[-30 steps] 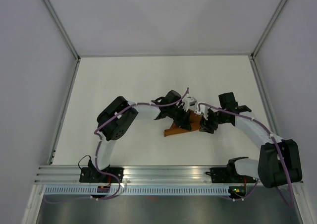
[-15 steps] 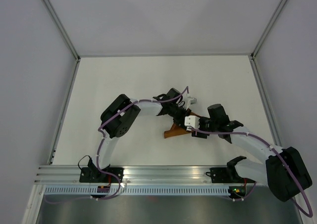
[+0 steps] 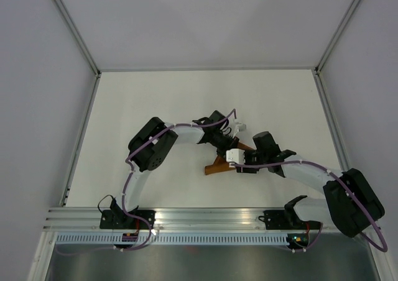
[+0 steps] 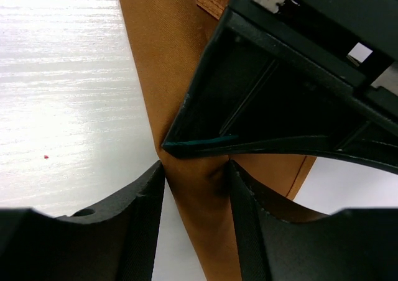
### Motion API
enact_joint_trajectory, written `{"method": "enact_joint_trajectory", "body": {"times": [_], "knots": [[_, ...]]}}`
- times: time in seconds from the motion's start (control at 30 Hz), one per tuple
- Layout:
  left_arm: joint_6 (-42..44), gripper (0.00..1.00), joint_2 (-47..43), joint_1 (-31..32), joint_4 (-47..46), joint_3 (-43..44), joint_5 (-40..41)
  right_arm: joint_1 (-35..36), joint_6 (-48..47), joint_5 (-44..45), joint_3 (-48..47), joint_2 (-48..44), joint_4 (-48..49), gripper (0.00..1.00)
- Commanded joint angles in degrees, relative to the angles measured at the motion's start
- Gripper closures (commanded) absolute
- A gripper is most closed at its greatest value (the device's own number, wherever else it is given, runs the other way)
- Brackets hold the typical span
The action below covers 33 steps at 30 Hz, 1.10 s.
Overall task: Fold the napkin, place the utensils inside, and roll it up
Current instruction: Roll the napkin with the utensil
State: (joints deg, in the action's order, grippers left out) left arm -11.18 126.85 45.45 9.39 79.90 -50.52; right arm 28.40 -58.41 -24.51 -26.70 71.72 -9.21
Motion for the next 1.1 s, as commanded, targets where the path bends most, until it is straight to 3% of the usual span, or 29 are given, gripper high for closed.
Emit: {"method": "enact_joint_trajectory", "body": {"times": [0.0, 0.07, 0.3, 0.4, 0.6, 0.87, 1.07], "knots": [[-0.77, 0.92, 4.64, -0.27, 10.3, -1.94, 6.41, 0.25, -1.26, 0.52, -0.9, 2.54, -1.86, 0.49], [-0.86, 0.89, 4.46, -0.54, 10.3, -1.85, 5.44, 0.34, -1.62, 0.43, -1.95, 3.59, -3.35, 0.55], [-1.3, 0.62, 2.8, -1.86, 9.95, -1.85, 5.17, 0.34, -2.93, -0.18, -5.2, 7.11, -7.84, 0.73], [-3.14, 0.57, 1.57, -3.0, 8.11, -2.46, 5.7, 0.25, -2.93, -0.71, -7.22, 10.01, -9.94, 0.82], [-12.62, 0.49, -4.92, -7.04, -5.94, -8.87, 7.36, 0.25, -4.16, -1.94, -11.44, 15.63, -13.8, 0.86], [-20.36, 0.47, -12.67, -11.08, -20.45, -16.78, 11.4, -0.19, -6.62, -5.36, -18.56, 23.8, -21.62, 0.9], [-22.65, 0.45, -22.77, -14.07, -33.89, -28.64, 21.5, -2.99, -11.89, -11.07, -28.22, 32.15, -34.01, 0.91]]}}
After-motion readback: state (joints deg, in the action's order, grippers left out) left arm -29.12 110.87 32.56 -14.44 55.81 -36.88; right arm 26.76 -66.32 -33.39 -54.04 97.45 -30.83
